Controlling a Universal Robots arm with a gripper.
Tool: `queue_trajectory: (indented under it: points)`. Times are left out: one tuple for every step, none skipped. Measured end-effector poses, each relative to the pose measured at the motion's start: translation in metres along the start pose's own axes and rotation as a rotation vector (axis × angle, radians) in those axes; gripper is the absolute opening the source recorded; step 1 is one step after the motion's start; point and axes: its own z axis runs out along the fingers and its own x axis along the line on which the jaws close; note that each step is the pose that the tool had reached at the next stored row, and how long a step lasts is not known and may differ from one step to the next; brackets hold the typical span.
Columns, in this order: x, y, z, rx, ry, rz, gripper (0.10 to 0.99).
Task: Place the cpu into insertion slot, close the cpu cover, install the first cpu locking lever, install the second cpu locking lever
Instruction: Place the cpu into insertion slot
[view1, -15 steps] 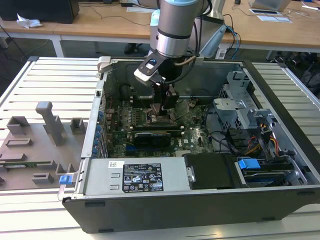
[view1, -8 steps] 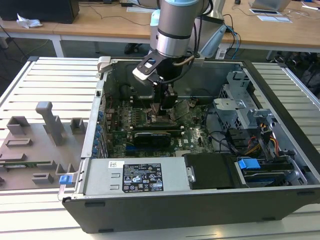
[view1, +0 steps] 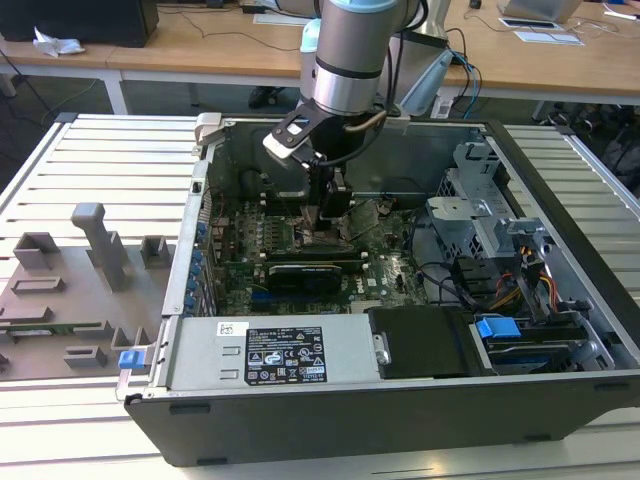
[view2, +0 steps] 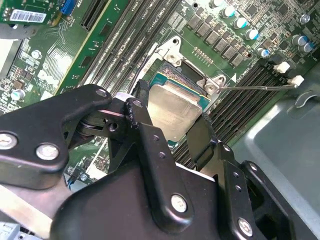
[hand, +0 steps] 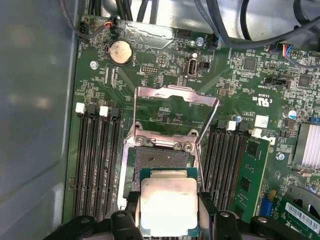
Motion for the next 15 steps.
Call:
queue_trajectory:
  points:
    - [0.0,0.0,0.0,0.0,0.0006,0.005,0.541]
    - [0.0,0.0,0.0,0.0,0.001,0.01,0.541]
    - [0.0,0.0,0.0,0.001,0.0017,0.017,0.541]
    - [0.0,0.0,0.0,0.001,0.0022,0.022,0.541]
    - [0.0,0.0,0.0,0.001,0.0033,0.035,0.541]
    - [0.0,0.0,0.0,0.002,0.0042,0.044,0.541]
    - [0.0,0.0,0.0,0.002,0.005,0.052,0.541]
    - [0.0,0.0,0.0,0.003,0.0059,0.061,0.541]
    - [0.0,0.0,0.0,0.003,0.0068,0.071,0.541]
    - [0.0,0.0,0.0,0.003,0.0076,0.078,0.541]
    - [0.0,0.0,0.0,0.004,0.0081,0.084,0.541]
    - [0.0,0.0,0.0,0.004,0.0086,0.088,0.541]
    - [0.0,0.0,0.0,0.004,0.0093,0.097,0.541]
    - [0.0,0.0,0.0,0.005,0.0103,0.107,0.541]
    - [0.0,0.0,0.0,0.005,0.0109,0.113,0.541]
